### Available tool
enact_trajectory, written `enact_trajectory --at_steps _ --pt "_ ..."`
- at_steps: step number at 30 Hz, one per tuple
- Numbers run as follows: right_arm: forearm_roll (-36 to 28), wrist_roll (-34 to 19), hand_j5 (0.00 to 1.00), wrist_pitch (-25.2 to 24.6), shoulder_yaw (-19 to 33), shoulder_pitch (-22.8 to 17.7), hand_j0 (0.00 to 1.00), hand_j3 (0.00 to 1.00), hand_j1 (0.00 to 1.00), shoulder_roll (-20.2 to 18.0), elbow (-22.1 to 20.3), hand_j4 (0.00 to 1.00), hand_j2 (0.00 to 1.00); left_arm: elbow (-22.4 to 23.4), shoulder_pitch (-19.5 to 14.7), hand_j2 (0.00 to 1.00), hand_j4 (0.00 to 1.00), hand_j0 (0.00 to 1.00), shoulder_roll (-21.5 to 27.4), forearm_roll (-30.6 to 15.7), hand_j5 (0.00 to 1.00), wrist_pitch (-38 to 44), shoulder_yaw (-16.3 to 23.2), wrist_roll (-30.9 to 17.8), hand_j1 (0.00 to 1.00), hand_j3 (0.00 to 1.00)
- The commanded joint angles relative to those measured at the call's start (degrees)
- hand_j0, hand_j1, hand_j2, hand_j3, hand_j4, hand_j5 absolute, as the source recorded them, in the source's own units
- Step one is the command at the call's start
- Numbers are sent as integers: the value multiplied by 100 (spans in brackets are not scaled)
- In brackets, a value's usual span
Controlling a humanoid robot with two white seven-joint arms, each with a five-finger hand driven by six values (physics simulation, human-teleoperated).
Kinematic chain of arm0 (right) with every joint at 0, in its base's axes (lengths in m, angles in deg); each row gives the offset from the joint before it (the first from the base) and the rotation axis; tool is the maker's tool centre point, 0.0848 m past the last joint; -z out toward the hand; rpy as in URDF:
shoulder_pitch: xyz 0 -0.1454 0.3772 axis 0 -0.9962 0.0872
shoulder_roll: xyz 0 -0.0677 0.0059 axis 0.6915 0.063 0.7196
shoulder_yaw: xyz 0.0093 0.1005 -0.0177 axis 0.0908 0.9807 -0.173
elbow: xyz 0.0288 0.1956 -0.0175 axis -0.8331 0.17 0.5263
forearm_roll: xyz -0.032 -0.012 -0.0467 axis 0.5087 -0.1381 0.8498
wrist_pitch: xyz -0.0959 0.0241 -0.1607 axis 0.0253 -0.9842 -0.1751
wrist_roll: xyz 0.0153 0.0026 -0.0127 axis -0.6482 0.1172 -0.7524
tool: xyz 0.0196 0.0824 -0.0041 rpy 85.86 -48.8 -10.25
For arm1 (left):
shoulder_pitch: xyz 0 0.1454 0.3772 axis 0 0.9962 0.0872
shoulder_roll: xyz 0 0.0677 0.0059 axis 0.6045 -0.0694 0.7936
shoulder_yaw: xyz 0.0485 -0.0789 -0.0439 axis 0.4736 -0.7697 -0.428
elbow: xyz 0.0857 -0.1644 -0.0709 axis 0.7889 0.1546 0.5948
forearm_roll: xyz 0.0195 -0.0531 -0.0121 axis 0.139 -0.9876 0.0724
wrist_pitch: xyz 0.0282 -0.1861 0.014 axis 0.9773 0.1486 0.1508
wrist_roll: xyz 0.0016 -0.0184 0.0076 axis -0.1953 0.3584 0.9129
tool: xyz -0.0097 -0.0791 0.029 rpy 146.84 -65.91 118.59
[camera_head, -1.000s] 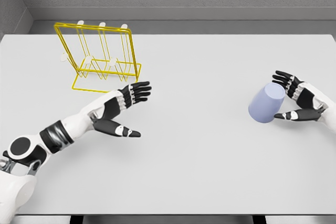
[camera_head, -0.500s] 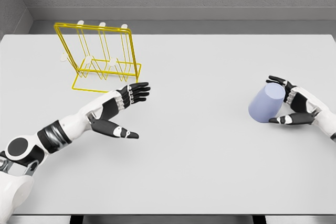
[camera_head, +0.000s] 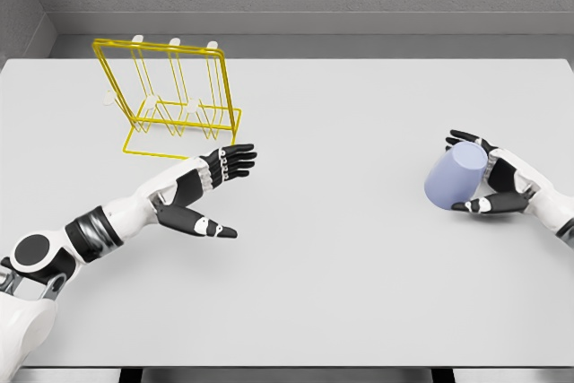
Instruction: Place the cup on the cup holder with both arms
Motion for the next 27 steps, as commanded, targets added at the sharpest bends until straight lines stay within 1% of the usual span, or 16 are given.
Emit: enact_trajectory --at_steps 1,11,13,15,17,21,24,27 --pt "-32 0 100 1 7 0 100 100 100 -1 -16 100 100 4 0 100 100 100 -3 -35 100 5 6 0 100 100" --pt "-23 0 100 36 16 9 100 100 100 -1 -60 100 100 13 -9 100 100 100 -3 -52 100 5 -3 0 100 100" --pt "-23 0 97 36 16 9 97 97 97 -1 -60 97 97 13 -9 100 100 100 -3 -52 100 5 -3 0 100 100" --pt "-32 0 91 36 16 9 91 91 91 8 -60 91 91 13 0 100 100 100 -3 -35 100 49 -3 0 100 100" --pt "-32 0 89 36 16 9 89 89 89 8 -77 89 89 13 0 100 100 100 -3 -17 100 207 -3 0 100 100" --pt "-32 0 86 36 7 18 86 86 86 17 -86 86 86 5 0 100 100 100 6 -44 100 234 -12 0 100 100" --pt "-32 0 78 36 7 26 78 78 78 17 -77 78 78 4 -9 100 100 100 14 -70 100 225 -12 0 100 100" --pt "-32 0 74 36 16 26 74 74 74 17 -77 74 74 4 -9 100 100 100 14 -52 100 234 -12 0 100 100"
